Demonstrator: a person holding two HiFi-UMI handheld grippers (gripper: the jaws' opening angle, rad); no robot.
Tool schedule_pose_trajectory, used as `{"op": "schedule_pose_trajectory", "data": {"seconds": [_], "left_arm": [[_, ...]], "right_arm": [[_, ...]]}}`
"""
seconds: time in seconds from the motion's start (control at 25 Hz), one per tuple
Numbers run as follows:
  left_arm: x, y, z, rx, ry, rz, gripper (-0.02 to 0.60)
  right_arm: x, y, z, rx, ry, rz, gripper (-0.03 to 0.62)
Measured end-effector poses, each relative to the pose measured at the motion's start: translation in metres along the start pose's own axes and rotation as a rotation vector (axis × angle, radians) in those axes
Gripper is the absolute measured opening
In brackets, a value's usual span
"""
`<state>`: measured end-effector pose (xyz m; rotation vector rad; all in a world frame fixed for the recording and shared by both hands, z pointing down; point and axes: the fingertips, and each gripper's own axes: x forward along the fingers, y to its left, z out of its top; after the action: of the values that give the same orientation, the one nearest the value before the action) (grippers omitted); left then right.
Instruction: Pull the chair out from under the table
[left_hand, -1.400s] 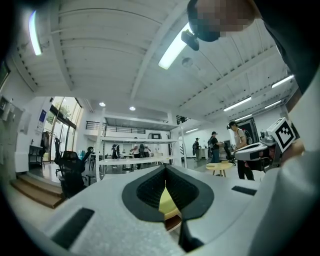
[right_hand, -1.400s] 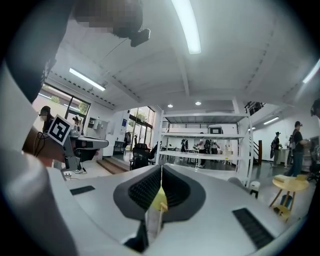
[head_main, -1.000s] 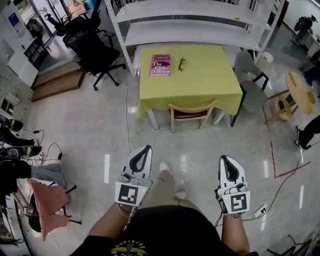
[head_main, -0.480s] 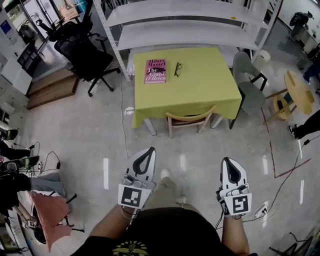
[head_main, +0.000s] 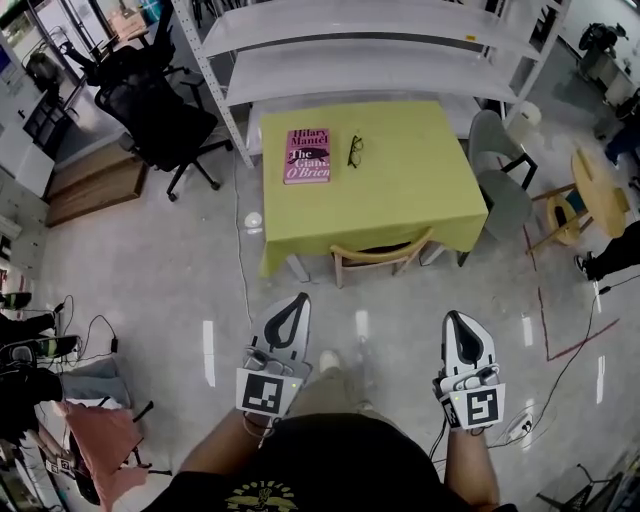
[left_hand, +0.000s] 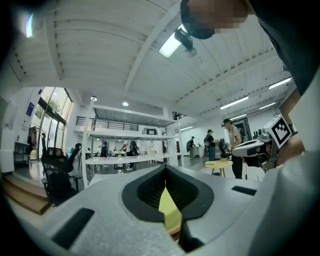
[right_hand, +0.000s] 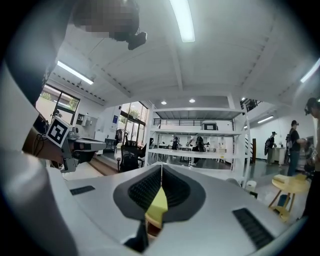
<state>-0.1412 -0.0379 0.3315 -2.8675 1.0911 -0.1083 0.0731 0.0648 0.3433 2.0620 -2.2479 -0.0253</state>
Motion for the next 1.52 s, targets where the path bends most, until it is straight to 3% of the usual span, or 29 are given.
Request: {"op": "schedule_pose_trajectory", "data": {"seconds": [0.28,0.84,1.2,1.52], "left_arm": [[0.042,0.027,0.013,0.031,-0.032,-0.053,0.009],[0.077,0.06,0.004,-0.001,-0.046,-0.09,0.009],[0.093,0.066,0.002,0.048,-0.026,-0.047,0.009],[0.129,0.056,-0.012,0.057,0.05,-0.015,0.009]], "right_arm": [[0.039,-0.008,0.02,-0.02,-0.024,-0.027,0.012],[0.077,-0.015,0.02,-0.049,0.018,-0.076,0.012],[0.105,-0.036,0.019,-0.038,-0.009,-0.023,0.012],[0.14,-0.074,0.0,-0.045,0.025,0.066,0.012]]}}
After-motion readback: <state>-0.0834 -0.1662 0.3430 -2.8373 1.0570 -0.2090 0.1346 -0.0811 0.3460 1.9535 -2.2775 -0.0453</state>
